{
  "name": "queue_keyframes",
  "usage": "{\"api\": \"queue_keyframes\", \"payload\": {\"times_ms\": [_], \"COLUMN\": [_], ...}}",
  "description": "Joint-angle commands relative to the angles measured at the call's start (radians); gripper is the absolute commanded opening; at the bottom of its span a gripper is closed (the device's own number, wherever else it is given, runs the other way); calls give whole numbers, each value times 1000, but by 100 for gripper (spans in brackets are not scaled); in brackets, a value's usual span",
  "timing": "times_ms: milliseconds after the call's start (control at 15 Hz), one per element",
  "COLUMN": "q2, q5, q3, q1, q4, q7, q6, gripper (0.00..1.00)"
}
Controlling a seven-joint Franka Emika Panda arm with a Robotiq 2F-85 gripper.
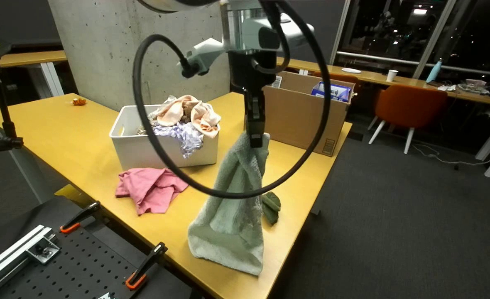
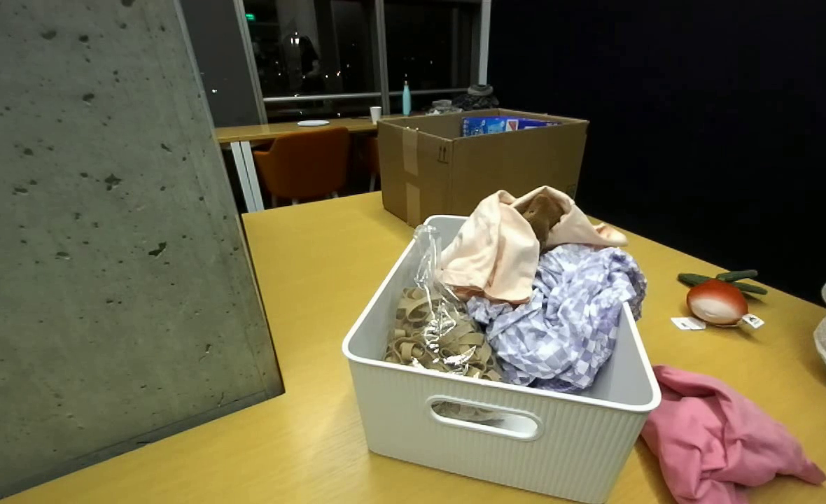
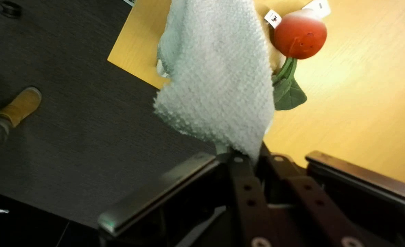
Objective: Use the pink shirt to pick up the moose, put it and the shirt inside the white basket, use the grey towel to pick up the toy vegetable and put it inside the white basket
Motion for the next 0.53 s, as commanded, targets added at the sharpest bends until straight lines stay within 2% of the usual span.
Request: {"api": "queue_keyframes", "payload": {"times_ms": [0, 200, 467], "q2": [145, 236, 340], "q5": [52, 68, 66], "q3": [-9, 2, 25], "q1": [9, 28, 76], "q4": [210, 333, 430], "q7": [-38, -38, -32], "q6": [-88, -134, -136], "gripper": [2, 2, 2]}}
